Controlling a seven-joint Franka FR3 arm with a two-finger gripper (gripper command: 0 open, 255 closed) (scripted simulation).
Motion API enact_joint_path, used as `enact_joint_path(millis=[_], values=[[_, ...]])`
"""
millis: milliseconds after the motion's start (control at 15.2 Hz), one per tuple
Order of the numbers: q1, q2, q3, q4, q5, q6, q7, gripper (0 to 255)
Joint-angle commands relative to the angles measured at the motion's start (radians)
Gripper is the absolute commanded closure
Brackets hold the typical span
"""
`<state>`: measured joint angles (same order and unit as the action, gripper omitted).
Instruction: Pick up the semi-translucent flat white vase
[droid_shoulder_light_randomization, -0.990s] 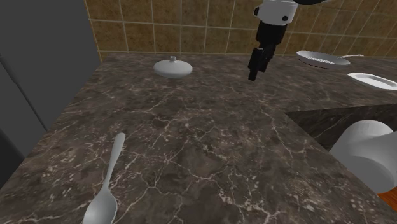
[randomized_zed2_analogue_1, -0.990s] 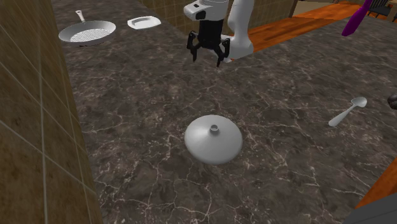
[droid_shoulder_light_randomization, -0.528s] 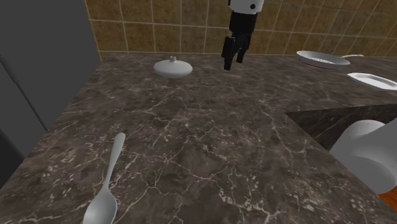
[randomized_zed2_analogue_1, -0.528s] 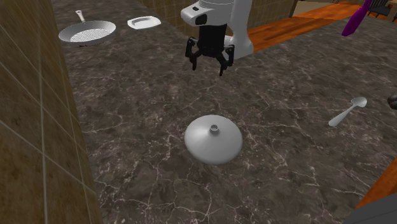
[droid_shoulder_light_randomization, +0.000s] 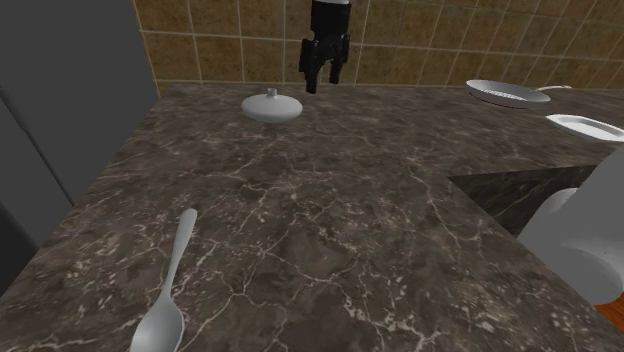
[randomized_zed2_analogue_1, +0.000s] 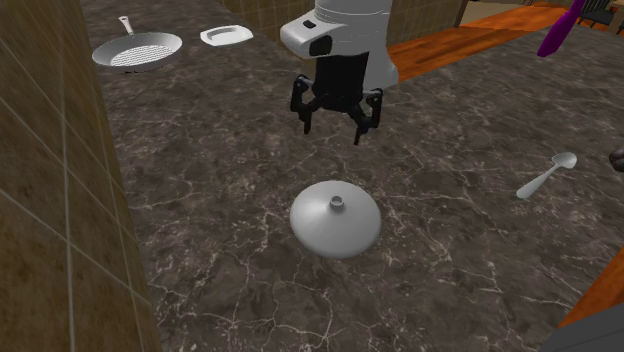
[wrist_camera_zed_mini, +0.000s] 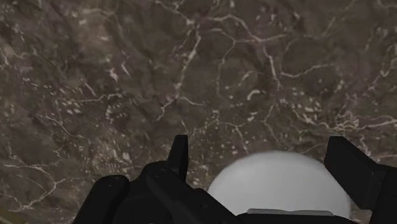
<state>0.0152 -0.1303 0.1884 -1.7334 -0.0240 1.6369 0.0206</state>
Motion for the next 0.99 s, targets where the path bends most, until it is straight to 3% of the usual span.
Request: enact_joint_path(millis=[0, 528, 924], values=[[0.008, 0.087, 0.015, 0.102, -0.012, -0.017, 0.02, 0], [0.082, 0.468, 0.052, 0.648, -0.09, -0.193, 0.08, 0], [0.068, 0.421, 0.05, 0.495, -0.077, -0.086, 0.08, 0]])
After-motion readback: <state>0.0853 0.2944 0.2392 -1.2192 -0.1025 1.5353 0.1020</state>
